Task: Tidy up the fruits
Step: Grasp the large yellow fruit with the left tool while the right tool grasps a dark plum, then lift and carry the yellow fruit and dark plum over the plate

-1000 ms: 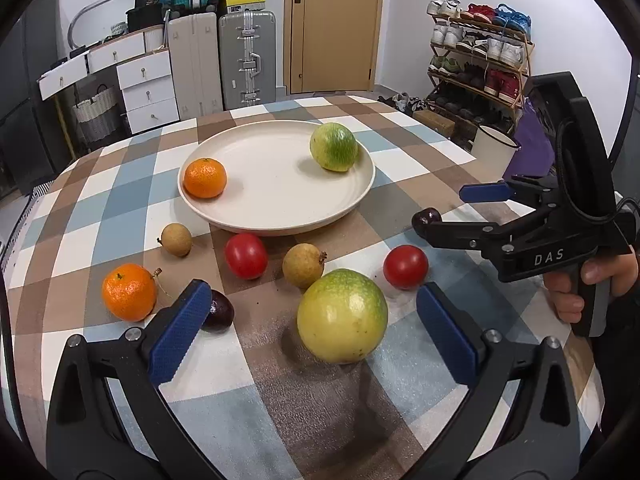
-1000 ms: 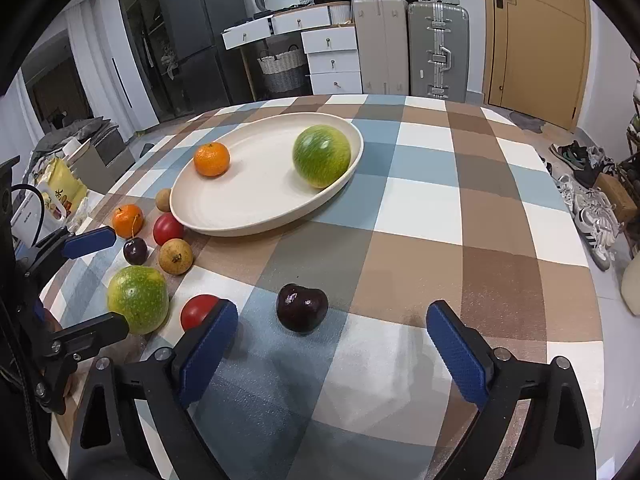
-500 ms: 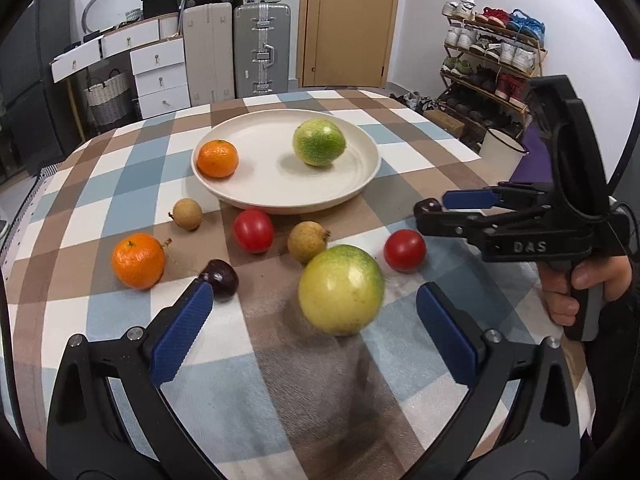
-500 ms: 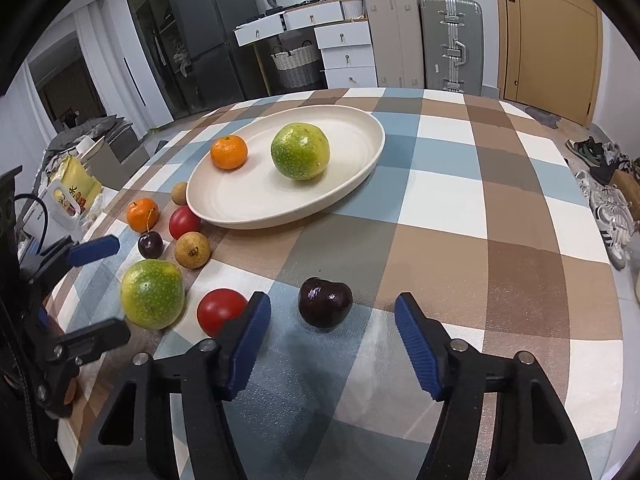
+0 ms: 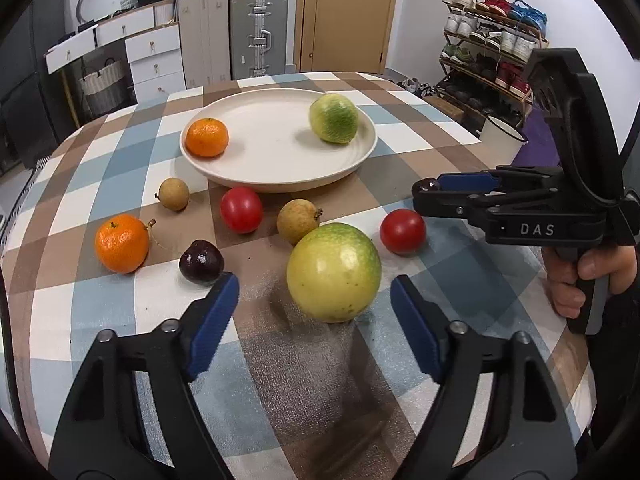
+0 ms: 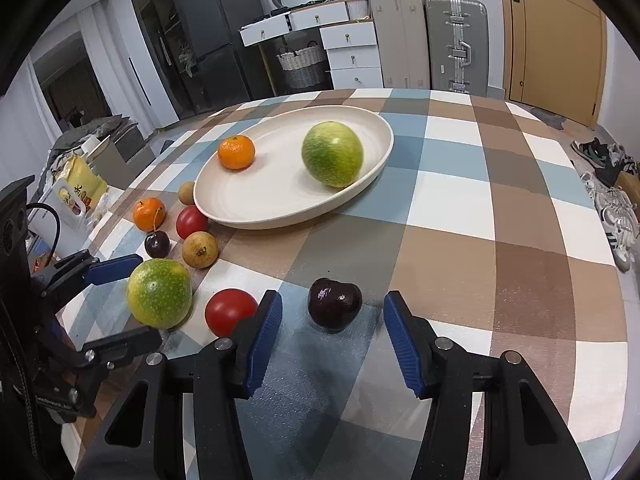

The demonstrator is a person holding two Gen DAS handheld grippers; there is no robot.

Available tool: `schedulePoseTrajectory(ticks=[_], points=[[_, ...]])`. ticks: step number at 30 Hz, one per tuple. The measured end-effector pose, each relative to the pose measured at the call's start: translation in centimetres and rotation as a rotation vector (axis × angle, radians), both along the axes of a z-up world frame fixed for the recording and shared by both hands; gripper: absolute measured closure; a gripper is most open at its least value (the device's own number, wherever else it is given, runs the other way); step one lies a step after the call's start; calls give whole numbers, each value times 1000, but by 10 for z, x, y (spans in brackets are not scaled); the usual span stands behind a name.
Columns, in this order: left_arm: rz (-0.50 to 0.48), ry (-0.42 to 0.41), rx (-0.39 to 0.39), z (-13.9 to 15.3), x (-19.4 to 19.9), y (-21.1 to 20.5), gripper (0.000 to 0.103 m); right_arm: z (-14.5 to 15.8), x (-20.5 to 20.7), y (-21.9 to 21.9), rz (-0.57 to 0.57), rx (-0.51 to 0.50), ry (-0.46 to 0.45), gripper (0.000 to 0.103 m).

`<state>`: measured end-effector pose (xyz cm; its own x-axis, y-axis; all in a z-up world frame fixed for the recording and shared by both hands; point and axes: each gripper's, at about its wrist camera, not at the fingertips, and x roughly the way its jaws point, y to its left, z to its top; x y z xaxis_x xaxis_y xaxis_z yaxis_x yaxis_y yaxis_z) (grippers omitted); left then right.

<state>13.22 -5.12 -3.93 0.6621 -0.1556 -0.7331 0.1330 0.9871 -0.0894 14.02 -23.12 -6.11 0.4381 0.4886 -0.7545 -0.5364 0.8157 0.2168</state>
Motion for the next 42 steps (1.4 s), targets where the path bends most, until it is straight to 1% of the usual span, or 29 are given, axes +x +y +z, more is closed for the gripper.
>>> schedulePoseTrajectory(ticks=[4, 6, 8, 15, 24, 42], points=[[-13, 6, -22, -1, 1, 2, 41, 0, 0, 0, -1, 0, 4, 55], [-26, -1, -28, 0, 0, 1, 51, -1, 0, 0, -1, 1, 6, 56], [-46, -5, -46, 1, -1, 0, 58, 0, 0, 0, 1, 1, 5, 61], [-37, -13, -67, 3, -3, 1, 58, -1, -3, 3, 26, 7, 8, 76], [-24, -42, -87, 8, -6, 7, 59, 0, -4, 3, 32, 14, 1, 76], [-14, -79, -98, 14, -10, 11, 60, 8, -6, 1, 31, 39, -30, 76]])
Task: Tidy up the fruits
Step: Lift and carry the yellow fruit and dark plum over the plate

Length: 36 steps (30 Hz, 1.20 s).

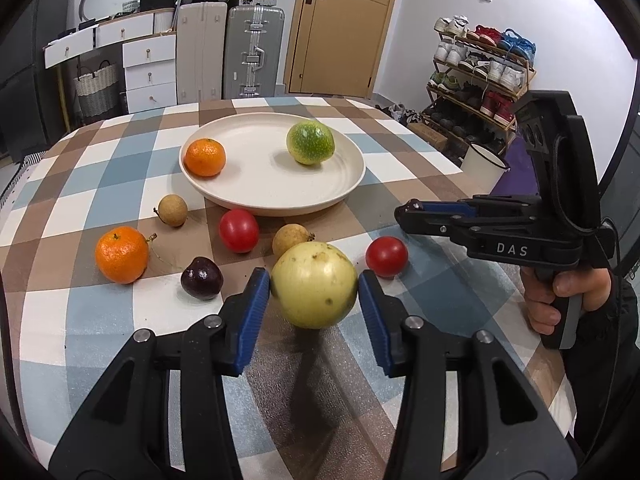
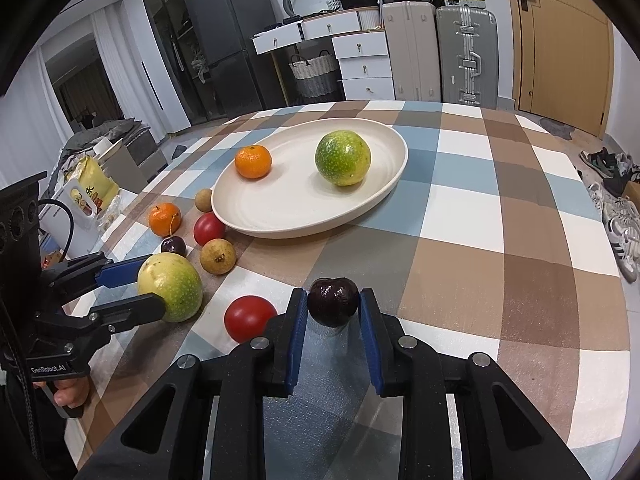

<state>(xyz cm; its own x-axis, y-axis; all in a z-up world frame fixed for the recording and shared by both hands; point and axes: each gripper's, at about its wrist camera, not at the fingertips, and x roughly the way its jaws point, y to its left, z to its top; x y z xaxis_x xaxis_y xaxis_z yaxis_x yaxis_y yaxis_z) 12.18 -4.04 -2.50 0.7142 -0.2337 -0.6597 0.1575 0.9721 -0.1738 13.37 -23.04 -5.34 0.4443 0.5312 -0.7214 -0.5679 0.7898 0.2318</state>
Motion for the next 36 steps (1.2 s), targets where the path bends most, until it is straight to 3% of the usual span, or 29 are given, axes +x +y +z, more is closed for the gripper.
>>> schedulePoseTrajectory(ticks=[7, 12, 25, 36], points=[[-4, 17, 8, -1, 3, 0, 61, 0, -1, 0, 3, 0, 0, 76], [-33, 94, 28, -15, 14, -8, 57, 1, -1, 0, -2, 0, 1, 76], [25, 23, -9, 2, 14, 9, 57, 3, -1, -2, -1, 20, -5, 76], [80, -50, 5, 29, 28, 28, 57, 21, 1, 7, 23, 65, -45, 76]])
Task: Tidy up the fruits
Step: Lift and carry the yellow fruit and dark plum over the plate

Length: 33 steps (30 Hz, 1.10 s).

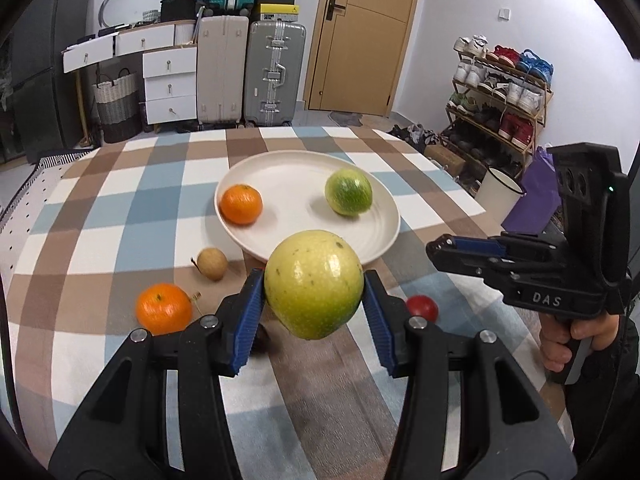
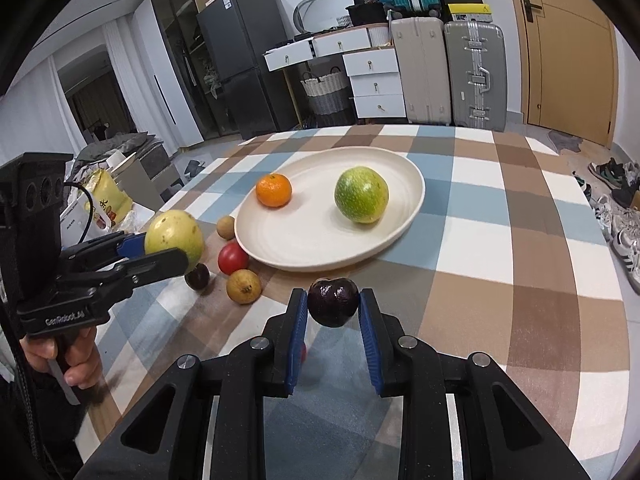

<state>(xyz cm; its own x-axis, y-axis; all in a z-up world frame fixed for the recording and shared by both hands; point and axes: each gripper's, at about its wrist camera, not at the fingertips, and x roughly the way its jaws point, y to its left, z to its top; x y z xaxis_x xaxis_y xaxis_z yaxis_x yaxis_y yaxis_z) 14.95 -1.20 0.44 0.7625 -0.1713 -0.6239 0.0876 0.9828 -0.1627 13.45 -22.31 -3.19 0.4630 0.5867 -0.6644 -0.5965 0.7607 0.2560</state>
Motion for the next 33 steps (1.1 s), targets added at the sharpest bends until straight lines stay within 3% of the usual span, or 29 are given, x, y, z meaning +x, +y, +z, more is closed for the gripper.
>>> schedulePoseTrajectory(ticks=[15, 33], points=[[24, -37, 23, 13, 36, 8, 57, 24, 16, 11, -4, 32, -39, 76], [18, -13, 75, -10, 82, 0, 57, 10, 53, 42, -15, 53, 9, 76]])
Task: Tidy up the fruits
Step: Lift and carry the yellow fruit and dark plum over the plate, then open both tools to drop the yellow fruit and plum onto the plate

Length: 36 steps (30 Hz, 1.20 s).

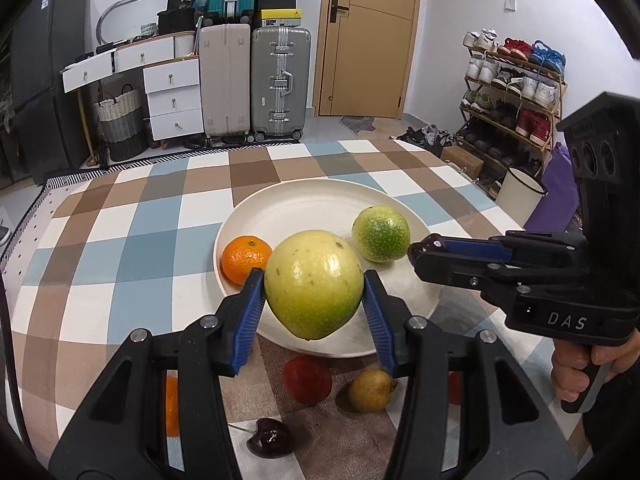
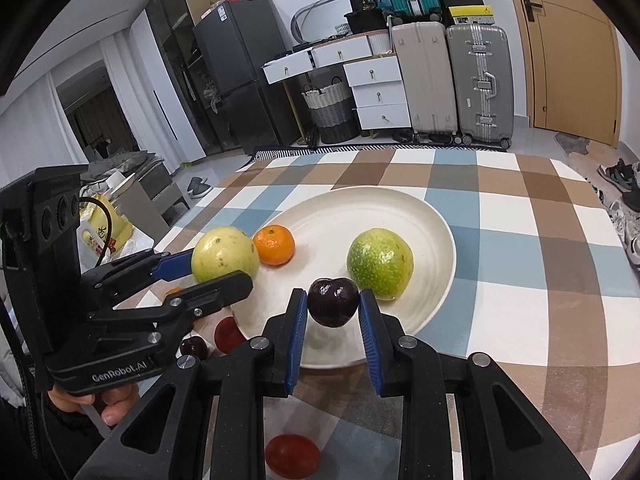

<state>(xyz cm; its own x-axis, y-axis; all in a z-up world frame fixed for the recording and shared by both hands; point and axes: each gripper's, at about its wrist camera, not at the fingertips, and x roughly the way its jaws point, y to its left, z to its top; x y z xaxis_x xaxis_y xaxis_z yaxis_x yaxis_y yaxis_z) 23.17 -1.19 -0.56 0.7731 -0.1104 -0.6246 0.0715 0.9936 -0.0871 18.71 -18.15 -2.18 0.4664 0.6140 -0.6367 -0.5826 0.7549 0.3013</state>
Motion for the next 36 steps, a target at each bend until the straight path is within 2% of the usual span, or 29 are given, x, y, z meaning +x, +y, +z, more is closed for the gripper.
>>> schedulePoseTrajectory(ticks=[13, 19, 24, 26, 29, 31, 32, 33, 35, 36], points=[[1, 37, 36, -17, 7, -4, 57, -18, 9, 9, -1, -6, 56, 76], [-9, 47, 41, -20, 8, -5, 57, -20, 11, 8, -17, -13, 55, 76], [-10, 39, 51, -18, 5, -6, 57, -19, 9, 2, -38, -22, 35, 71], [-13, 24, 56, -15, 1, -6, 57, -16, 6, -2, -42, -12, 25, 64], [-9, 27, 48, -13, -2, -4, 49, -13, 2, -8, -49, -6, 10, 58], [-9, 26, 41, -12, -5, -3, 48, -11, -2, -11, -53, -4, -3, 52], [-6, 26, 41, -11, -7, -2, 44, -10, -4, -14, -58, -1, -7, 48], [2, 24, 41, -11, -9, 0, 36, -9, -5, -16, -62, -1, -8, 45], [21, 12, 37, -9, -13, 3, 23, -9, -6, -19, -65, -3, -13, 22], [28, 4, 33, -7, -15, 5, 20, -8, -7, -20, -68, 0, -16, 16]])
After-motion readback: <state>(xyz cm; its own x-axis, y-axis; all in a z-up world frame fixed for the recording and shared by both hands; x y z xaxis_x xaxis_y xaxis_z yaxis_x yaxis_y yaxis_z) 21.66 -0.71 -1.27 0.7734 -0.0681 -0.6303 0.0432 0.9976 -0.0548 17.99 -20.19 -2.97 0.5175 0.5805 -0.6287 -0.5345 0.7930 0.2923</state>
